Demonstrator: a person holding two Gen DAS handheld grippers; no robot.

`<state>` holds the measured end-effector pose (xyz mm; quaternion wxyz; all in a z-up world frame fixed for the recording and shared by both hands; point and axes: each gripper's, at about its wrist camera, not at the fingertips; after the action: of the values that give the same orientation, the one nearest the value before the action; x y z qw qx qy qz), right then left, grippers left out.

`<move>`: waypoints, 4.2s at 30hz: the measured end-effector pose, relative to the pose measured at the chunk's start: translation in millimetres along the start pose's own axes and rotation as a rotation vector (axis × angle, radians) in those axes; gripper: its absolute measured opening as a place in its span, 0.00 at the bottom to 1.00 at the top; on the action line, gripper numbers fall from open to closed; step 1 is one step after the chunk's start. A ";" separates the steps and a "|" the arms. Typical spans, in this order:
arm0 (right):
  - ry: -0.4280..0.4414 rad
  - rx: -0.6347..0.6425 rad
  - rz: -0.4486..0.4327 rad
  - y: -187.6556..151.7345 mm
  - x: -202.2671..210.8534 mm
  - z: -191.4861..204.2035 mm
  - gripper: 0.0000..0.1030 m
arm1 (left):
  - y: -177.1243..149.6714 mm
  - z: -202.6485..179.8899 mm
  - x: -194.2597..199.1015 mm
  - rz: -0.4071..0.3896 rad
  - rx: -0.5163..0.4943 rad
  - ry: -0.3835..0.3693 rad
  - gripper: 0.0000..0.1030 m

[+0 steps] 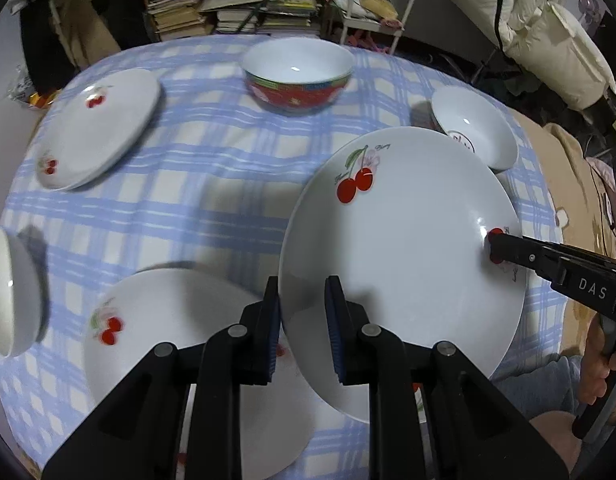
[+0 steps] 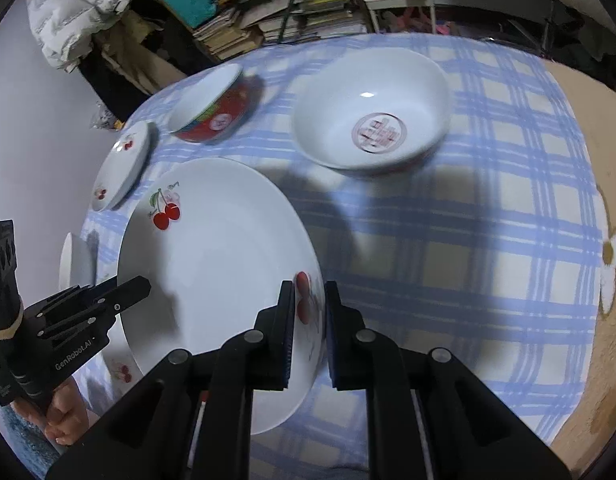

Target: Organize plates and bowls

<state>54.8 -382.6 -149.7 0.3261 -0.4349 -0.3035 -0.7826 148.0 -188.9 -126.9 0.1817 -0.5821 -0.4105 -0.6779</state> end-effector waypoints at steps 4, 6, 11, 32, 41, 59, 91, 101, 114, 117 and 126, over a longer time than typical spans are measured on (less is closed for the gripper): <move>0.016 0.046 0.002 -3.9 2.8 27.0 0.15 | -9.5 20.6 20.5 -0.023 0.027 0.027 0.20; 0.026 0.082 0.006 -7.3 4.7 42.7 0.15 | -16.4 32.9 31.5 -0.027 0.041 0.040 0.20; 0.070 0.146 -0.005 -17.0 11.3 79.8 0.15 | -37.1 60.1 51.8 -0.034 0.075 0.070 0.20; 0.054 0.283 -0.055 -73.6 -23.8 163.8 0.14 | -127.0 123.5 65.0 -0.053 0.243 0.092 0.20; 0.030 0.261 -0.005 -85.2 -50.7 155.1 0.11 | -133.8 131.1 40.0 0.000 0.292 0.092 0.20; -0.023 0.267 0.022 -85.9 -71.0 151.3 0.11 | -131.7 134.9 7.1 0.073 0.307 0.080 0.20; -0.137 0.354 -0.044 -94.1 -73.3 158.2 0.10 | -127.1 121.9 -5.8 0.115 0.259 0.186 0.24; -0.112 0.308 -0.037 -92.9 -72.1 152.7 0.10 | -130.3 116.9 -1.1 0.123 0.243 0.206 0.24; -0.077 0.302 -0.120 -84.0 -49.7 158.0 0.10 | -129.1 110.2 50.2 -0.038 0.221 0.281 0.42; -0.054 0.291 -0.156 -77.3 -41.0 160.8 0.10 | -118.4 109.9 64.0 -0.087 0.193 0.317 0.52; -0.025 0.317 -0.232 -50.3 -22.4 191.0 0.80 | -84.0 136.7 93.6 -0.157 0.191 0.426 0.78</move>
<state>117.2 -201.8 -95.3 0.2944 -0.3500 -0.4749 -0.7519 150.7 -12.1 -70.0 0.2652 -0.3726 -0.4694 -0.7553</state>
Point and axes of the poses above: each gripper's, at about its wrist camera, not at the fingertips, and x roughly against the way its jaws point, z to its left, y to its top, and after that the axes turned 12 degrees about -x, right-handed
